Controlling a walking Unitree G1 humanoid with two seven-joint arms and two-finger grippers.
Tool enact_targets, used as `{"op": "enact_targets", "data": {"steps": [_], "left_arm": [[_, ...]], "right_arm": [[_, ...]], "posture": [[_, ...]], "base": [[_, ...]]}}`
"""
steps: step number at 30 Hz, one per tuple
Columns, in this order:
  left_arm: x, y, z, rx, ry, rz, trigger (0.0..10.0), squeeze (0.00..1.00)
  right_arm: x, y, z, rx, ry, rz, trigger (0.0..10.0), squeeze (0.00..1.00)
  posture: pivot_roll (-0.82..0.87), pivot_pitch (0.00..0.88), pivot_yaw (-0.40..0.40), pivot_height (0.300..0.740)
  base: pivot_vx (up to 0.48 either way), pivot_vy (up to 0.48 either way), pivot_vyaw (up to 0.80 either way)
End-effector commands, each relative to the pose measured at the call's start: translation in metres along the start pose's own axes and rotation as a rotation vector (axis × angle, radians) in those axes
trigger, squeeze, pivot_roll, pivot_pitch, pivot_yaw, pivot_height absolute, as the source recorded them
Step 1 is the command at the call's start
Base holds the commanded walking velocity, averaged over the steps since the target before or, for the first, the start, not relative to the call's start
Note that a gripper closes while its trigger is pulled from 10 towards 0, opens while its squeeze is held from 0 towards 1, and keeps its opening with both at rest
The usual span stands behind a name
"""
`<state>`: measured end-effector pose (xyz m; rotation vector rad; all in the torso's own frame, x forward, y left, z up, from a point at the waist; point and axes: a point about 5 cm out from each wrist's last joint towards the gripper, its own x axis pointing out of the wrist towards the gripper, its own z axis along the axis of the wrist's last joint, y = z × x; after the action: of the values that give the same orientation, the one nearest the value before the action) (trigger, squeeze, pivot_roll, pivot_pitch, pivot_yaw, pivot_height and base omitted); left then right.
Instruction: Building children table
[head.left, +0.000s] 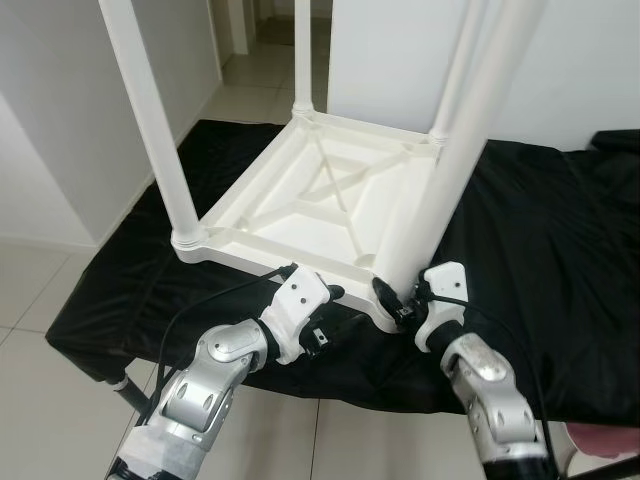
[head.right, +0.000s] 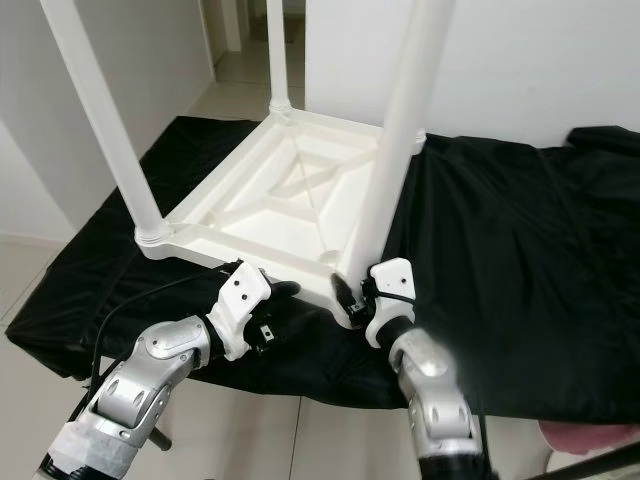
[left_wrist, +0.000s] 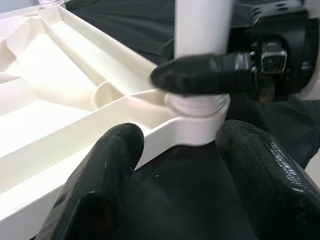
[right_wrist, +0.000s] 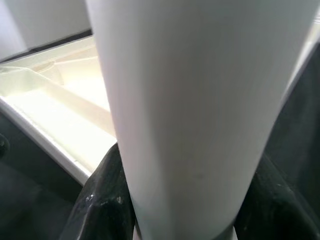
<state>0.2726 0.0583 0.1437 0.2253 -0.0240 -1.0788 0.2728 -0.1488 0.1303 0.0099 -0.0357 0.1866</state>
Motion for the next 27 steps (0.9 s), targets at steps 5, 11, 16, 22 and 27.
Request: {"op": "enact_targets", "data": {"steps": [5, 11, 16, 22, 27], "left_arm": [[-0.002, 0.023, -0.004, 0.004, 0.024, 0.262, 10.0, 0.00], [-0.002, 0.029, 0.000, -0.004, 0.007, 0.286, 10.0, 0.00], [-0.002, 0.029, 0.001, -0.016, -0.004, 0.271, 10.0, 0.00], [-0.003, 0.027, 0.001, -0.053, -0.016, 0.175, 10.0, 0.00], [0.003, 0.026, 0.001, -0.037, -0.006, 0.122, 10.0, 0.00]], "right_arm": [[-0.016, -0.013, -0.007, 0.063, 0.042, -0.320, 10.0, 0.00], [-0.014, 0.000, -0.003, 0.034, 0.012, -0.422, 10.0, 0.00], [-0.007, 0.006, -0.001, 0.052, -0.001, -0.426, 10.0, 0.00], [-0.012, 0.008, 0.001, 0.098, -0.075, -0.360, 10.0, 1.00], [-0.020, 0.004, 0.001, 0.090, -0.087, -0.342, 10.0, 0.00]], "posture": [[0.00, 0.059, 0.034, 0.740], [0.01, 0.077, 0.045, 0.740], [0.02, 0.084, 0.050, 0.740], [0.01, 0.073, 0.099, 0.740], [-0.01, 0.072, 0.116, 0.740]], "base": [[0.000, 0.000, 0.00], [0.000, 0.000, 0.00], [0.000, 0.000, 0.00], [0.000, 0.000, 0.00], [0.000, 0.000, 0.00]]}}
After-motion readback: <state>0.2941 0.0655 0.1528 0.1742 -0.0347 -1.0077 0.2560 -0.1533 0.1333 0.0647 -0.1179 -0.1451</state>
